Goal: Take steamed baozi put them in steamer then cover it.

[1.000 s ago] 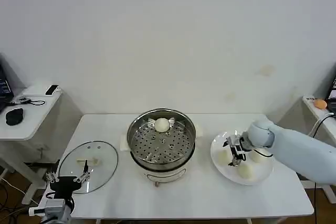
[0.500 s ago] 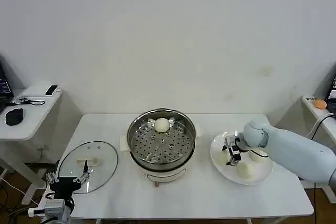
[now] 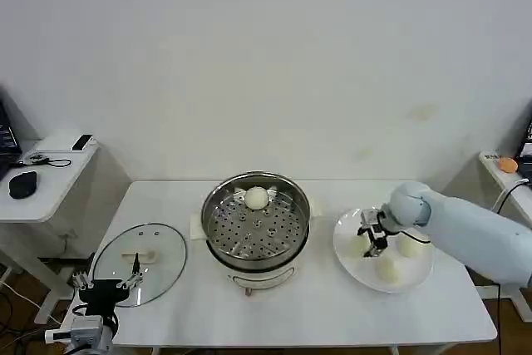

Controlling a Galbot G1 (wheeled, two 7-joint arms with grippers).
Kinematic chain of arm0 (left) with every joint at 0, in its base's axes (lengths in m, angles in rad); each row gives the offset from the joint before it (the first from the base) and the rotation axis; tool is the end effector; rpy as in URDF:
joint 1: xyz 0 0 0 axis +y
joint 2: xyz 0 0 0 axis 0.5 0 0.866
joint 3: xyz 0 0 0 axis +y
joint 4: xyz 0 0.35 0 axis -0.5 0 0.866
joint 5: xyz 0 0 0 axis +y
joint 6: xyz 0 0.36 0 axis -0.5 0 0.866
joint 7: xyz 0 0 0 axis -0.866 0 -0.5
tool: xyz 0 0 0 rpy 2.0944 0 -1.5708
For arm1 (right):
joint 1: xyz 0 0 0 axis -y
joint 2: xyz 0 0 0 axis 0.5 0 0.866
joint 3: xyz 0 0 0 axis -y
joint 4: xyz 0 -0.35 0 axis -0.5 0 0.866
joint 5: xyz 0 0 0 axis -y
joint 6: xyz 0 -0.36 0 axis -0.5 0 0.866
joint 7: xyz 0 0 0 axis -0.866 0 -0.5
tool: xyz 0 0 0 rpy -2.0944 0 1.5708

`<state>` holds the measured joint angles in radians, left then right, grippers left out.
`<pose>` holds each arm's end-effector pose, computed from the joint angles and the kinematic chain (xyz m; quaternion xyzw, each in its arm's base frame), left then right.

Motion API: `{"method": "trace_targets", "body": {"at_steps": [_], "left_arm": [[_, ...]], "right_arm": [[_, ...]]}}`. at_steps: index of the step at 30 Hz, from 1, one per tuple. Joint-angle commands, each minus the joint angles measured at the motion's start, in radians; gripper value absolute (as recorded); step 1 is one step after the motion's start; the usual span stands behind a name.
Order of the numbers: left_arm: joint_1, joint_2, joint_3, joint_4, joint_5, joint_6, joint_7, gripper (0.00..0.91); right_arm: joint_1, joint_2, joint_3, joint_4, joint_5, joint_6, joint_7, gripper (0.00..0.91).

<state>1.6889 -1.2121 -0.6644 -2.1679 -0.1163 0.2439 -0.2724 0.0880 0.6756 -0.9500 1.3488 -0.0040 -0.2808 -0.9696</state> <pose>0.1622 0.0909 -0.2754 0.1032 -0.9769 -0.1492 0.1133 0.5050 -0.1164 -0.1975 0.4959 -0.5569 0.5547 0.3691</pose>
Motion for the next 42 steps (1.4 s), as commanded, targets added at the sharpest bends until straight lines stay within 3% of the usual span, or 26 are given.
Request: {"method": "trace_targets", "body": {"at_steps": [1, 10, 18, 28, 35, 42], "left_arm": [[-0.002, 0.000, 0.002, -0.001, 0.001, 0.001, 0.000, 0.907], [-0.010, 0.007, 0.001, -0.014, 0.001, 0.007, 0.001, 0.907], [-0.029, 0.025, -0.025, -0.023, -0.023, 0.030, 0.005, 0.907], [-0.037, 0.028, -0.048, -0.007, -0.034, 0.028, 0.009, 0.907], [-0.038, 0.033, -0.080, 0.002, -0.045, 0.024, 0.012, 0.907], [-0.047, 0.030, -0.100, 0.015, -0.055, 0.022, 0.013, 0.907]], "right_arm": [[0.123, -0.042, -0.015, 0.045, 0.034, -0.001, -0.025, 0.655], [0.365, -0.093, -0.147, 0.169, 0.136, -0.034, -0.028, 0.655], [0.567, 0.015, -0.273, 0.213, 0.269, -0.094, -0.005, 0.665], [0.647, 0.332, -0.357, 0.153, 0.529, -0.235, 0.118, 0.665], [0.560, 0.579, -0.362, 0.012, 0.606, -0.306, 0.187, 0.665], [0.493, 0.747, -0.355, -0.105, 0.675, -0.370, 0.219, 0.665]]}}
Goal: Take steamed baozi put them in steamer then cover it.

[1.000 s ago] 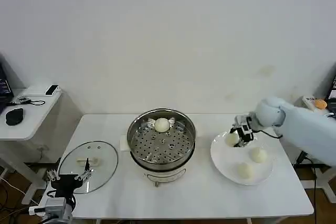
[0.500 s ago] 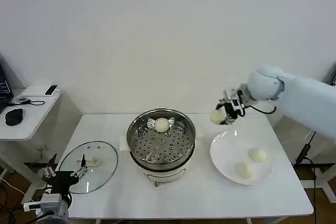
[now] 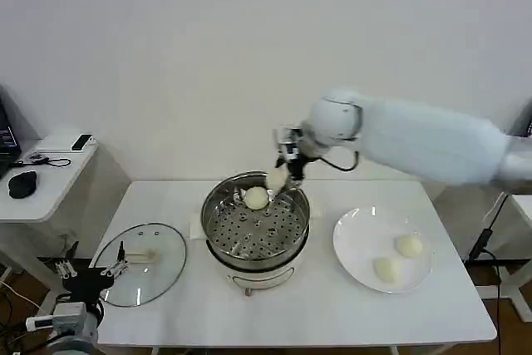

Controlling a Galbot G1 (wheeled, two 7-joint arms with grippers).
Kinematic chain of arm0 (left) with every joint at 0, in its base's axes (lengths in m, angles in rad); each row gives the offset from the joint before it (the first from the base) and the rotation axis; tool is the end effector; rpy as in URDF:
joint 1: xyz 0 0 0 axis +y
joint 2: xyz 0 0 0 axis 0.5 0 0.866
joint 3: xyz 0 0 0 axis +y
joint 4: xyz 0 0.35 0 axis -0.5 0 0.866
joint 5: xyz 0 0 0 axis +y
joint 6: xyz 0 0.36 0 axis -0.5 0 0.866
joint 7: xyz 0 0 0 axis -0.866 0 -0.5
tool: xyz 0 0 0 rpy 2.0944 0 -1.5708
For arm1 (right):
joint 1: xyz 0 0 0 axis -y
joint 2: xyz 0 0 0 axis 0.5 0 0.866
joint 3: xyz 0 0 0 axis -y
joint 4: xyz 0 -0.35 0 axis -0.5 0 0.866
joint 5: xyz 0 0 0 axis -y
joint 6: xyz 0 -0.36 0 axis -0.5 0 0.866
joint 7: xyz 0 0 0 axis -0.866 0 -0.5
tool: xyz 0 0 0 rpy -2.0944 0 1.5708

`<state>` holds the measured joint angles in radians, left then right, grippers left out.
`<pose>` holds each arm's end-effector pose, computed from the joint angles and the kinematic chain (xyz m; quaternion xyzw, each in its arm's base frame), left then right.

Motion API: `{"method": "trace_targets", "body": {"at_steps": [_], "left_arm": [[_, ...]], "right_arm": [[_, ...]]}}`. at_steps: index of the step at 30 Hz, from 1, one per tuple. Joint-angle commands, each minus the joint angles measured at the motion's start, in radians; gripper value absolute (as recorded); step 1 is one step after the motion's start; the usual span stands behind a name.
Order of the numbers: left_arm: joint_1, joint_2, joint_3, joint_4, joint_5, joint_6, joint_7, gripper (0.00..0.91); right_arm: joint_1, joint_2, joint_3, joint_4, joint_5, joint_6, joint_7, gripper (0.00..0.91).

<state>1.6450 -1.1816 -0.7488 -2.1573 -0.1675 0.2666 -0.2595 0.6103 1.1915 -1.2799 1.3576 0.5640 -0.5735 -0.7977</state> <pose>0.1774 0.1192 -0.2588 0.1287 -0.9748 -0.1536 0.0978 0.5277 0.1602 -0.0356 0.5373 -0.5829 0.5480 0.2670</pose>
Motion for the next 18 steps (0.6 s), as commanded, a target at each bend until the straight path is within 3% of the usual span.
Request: {"method": "trace_targets", "body": {"at_steps": [1, 6, 18], "left_arm": [[-0.003, -0.001, -0.017, 0.004, -0.004, 0.000, 0.001, 0.907], [-0.003, -0.005, -0.018, 0.006, -0.006, -0.002, 0.003, 0.907], [-0.006, -0.005, -0.016, 0.004, -0.006, -0.001, 0.004, 0.907]], "right_arm": [[-0.035, 0.244, -0.024, -0.123, 0.112, -0.083, 0.050, 0.665], [-0.077, 0.297, -0.025, -0.148, 0.112, -0.118, 0.064, 0.665], [-0.145, 0.313, -0.026, -0.195, 0.046, -0.121, 0.055, 0.665]]}}
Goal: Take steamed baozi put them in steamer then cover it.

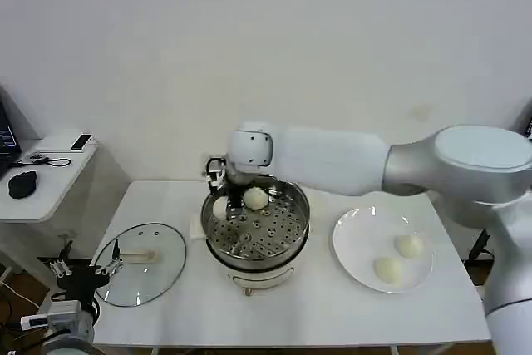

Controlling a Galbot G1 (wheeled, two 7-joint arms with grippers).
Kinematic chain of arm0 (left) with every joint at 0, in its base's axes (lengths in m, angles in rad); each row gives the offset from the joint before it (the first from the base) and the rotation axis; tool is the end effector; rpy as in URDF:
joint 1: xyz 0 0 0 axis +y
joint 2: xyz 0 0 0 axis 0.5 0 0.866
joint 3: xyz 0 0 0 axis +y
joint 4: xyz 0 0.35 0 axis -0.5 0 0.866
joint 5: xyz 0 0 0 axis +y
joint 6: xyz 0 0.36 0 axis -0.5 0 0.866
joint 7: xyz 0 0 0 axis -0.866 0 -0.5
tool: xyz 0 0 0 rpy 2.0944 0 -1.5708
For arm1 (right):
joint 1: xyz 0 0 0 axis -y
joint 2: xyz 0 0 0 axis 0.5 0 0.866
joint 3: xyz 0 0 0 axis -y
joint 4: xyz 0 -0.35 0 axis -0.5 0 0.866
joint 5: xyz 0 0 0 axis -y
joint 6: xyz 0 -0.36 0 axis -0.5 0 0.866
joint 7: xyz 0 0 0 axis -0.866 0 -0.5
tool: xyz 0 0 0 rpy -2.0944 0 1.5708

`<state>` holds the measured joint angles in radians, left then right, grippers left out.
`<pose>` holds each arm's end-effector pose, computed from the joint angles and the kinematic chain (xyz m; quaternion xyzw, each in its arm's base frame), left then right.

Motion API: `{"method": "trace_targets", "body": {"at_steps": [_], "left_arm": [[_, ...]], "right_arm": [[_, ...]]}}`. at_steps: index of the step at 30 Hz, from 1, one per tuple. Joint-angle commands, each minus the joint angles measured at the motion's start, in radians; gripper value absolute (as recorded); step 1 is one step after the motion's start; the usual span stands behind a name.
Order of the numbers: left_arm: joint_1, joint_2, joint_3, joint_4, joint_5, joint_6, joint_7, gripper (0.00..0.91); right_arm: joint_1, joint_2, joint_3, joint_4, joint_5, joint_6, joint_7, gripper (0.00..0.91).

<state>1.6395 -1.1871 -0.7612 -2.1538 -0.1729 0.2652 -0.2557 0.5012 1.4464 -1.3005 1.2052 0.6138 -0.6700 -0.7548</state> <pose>0.1785 0.1224 -0.2579 0.1339 -0.9748 -0.1505 0.0954 0.5134 0.2636 -0.0958 0.5556 -0.5581 0.5364 0.3037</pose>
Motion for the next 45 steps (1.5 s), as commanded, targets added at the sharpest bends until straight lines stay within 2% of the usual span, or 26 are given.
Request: {"method": "trace_targets", "body": {"at_steps": [1, 16, 17, 24, 27, 31, 35, 39, 41, 45], "left_arm": [[-0.001, 0.001, -0.003, 0.001, -0.001, 0.000, 0.000, 0.907], [-0.007, 0.003, 0.000, -0.002, -0.002, 0.001, 0.000, 0.907], [-0.007, 0.003, 0.000, -0.002, -0.002, 0.002, 0.000, 0.907], [-0.005, 0.002, -0.001, -0.008, -0.002, 0.003, 0.000, 0.907], [-0.005, 0.002, -0.001, -0.009, -0.002, 0.003, 0.000, 0.907], [-0.006, -0.001, 0.000, -0.011, -0.002, 0.003, 0.000, 0.907], [-0.006, -0.002, 0.011, -0.024, -0.001, 0.005, 0.000, 0.907], [-0.013, -0.002, 0.027, -0.035, 0.000, 0.012, 0.001, 0.907], [-0.012, -0.002, 0.035, -0.040, 0.001, 0.013, 0.001, 0.907], [-0.006, 0.002, 0.055, -0.046, 0.009, 0.013, 0.002, 0.907]], "right_arm": [[-0.039, 0.060, -0.005, -0.052, -0.014, -0.024, 0.008, 0.665], [-0.064, 0.055, 0.002, -0.085, -0.057, -0.015, -0.001, 0.675], [-0.065, 0.053, 0.004, -0.085, -0.059, -0.013, -0.001, 0.907], [-0.032, 0.012, 0.010, -0.043, -0.060, -0.007, -0.004, 0.907], [0.047, -0.055, 0.014, 0.021, -0.044, -0.004, -0.020, 0.907], [0.151, -0.165, -0.001, 0.125, -0.046, 0.030, -0.073, 0.907], [0.237, -0.325, -0.020, 0.246, -0.052, 0.050, -0.110, 0.907], [0.275, -0.520, -0.058, 0.363, -0.121, 0.090, -0.161, 0.907], [0.274, -0.583, -0.074, 0.405, -0.157, 0.109, -0.174, 0.907], [0.220, -0.781, -0.070, 0.491, -0.242, 0.137, -0.185, 0.907]]}}
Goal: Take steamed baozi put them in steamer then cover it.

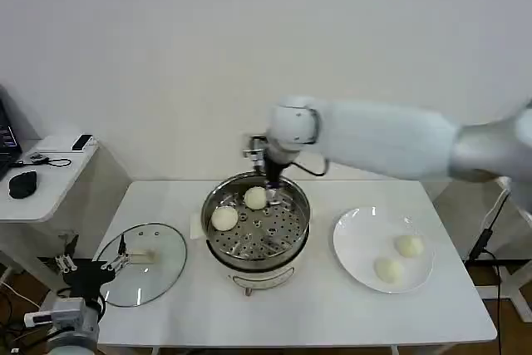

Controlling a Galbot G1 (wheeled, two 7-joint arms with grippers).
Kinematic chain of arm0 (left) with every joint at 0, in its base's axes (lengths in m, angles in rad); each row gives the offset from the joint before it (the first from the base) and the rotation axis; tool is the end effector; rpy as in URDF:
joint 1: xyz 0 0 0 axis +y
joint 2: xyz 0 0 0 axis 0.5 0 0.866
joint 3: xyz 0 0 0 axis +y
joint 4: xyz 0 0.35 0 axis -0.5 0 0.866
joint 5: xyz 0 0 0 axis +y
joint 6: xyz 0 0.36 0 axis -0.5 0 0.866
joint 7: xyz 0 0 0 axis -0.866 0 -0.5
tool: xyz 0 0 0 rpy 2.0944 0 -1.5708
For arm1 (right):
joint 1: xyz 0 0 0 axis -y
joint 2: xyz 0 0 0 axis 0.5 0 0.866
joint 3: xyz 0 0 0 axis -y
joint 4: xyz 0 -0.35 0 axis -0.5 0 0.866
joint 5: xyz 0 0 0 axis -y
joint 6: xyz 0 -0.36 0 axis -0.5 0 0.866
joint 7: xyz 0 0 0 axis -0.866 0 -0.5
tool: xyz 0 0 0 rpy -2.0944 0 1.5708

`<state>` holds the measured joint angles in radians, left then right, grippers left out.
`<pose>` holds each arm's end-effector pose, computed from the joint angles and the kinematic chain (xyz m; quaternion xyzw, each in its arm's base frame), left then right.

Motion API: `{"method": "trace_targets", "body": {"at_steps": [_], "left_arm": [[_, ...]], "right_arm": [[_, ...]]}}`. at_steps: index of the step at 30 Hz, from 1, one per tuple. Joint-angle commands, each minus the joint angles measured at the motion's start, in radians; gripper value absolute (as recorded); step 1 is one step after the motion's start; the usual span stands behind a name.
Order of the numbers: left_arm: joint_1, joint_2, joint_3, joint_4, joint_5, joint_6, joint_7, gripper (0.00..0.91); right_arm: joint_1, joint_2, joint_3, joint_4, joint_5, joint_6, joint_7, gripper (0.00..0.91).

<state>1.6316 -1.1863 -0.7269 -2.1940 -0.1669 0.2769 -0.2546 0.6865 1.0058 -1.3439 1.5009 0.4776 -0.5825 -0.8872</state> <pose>0.1795 0.1072 -0.2476 0.1146 -0.9792 -0.1454 0.0832 0.5111 0.0892 -0.0224 0.5150 -0.5577 0.5753 0.3045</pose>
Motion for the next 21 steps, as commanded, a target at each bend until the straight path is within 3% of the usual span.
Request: {"method": "trace_targets", "body": {"at_steps": [1, 6, 8, 13, 21], "left_arm": [[0.003, 0.001, 0.025, -0.006, 0.006, 0.001, 0.001, 0.907], [0.005, -0.003, 0.043, -0.010, 0.020, 0.001, 0.000, 0.907], [0.008, -0.004, 0.052, -0.006, 0.028, 0.000, 0.000, 0.907], [0.006, -0.008, 0.069, 0.008, 0.040, -0.001, -0.001, 0.907], [0.014, -0.012, 0.088, 0.012, 0.058, -0.003, -0.003, 0.907]], "right_arm": [[0.026, -0.374, -0.015, 0.206, -0.118, 0.054, -0.052, 0.907], [-0.119, -0.570, 0.055, 0.247, -0.276, 0.127, -0.089, 0.907], [-0.158, -0.608, 0.057, 0.250, -0.333, 0.197, -0.101, 0.907], [-0.291, -0.697, 0.110, 0.250, -0.429, 0.261, -0.125, 0.907], [-0.664, -0.733, 0.419, 0.212, -0.538, 0.299, -0.111, 0.907]]}}
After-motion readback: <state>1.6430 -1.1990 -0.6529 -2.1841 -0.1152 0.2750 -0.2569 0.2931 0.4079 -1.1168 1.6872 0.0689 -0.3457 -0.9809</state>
